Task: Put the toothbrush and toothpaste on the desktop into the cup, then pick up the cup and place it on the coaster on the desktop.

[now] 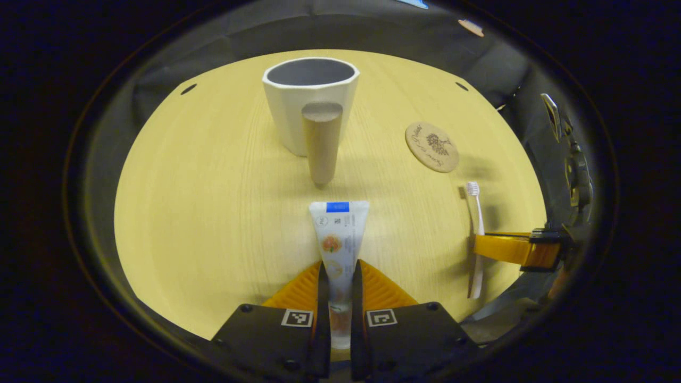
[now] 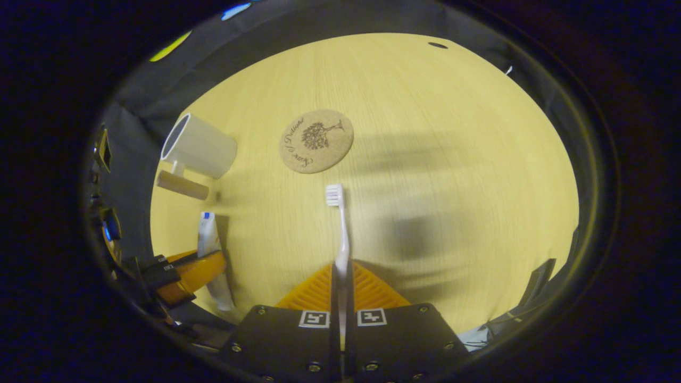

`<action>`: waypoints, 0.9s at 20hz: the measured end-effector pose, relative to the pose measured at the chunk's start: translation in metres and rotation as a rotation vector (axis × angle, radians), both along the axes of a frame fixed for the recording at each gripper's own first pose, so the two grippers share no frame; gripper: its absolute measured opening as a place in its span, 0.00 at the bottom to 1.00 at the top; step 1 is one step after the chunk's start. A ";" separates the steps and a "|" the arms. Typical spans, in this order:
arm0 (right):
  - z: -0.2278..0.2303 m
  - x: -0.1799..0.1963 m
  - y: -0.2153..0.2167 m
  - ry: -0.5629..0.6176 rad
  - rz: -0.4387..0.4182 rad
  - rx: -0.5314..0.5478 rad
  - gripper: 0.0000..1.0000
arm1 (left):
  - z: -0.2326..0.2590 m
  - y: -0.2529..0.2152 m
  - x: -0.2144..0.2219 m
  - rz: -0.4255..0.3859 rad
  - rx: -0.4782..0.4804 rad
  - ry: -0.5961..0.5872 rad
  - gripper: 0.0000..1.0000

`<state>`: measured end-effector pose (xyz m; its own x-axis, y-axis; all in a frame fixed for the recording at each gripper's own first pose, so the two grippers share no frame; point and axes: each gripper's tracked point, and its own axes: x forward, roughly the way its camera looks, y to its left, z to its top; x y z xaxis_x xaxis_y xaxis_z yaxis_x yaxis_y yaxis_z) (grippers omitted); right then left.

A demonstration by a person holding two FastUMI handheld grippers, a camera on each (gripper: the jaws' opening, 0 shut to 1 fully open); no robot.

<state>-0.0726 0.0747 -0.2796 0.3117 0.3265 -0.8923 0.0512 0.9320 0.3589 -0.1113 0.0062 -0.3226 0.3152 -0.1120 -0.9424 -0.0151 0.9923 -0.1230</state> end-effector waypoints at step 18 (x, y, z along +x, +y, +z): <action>0.114 0.055 0.017 -0.435 0.039 0.186 0.04 | 0.095 0.080 -0.009 0.206 -0.009 -0.431 0.21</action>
<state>-0.0181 0.0918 -0.1655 0.6279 0.4874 -0.6068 -0.1746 0.8480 0.5004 -0.1201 0.0860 -0.2275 0.6937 -0.0136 -0.7201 -0.1570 0.9729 -0.1696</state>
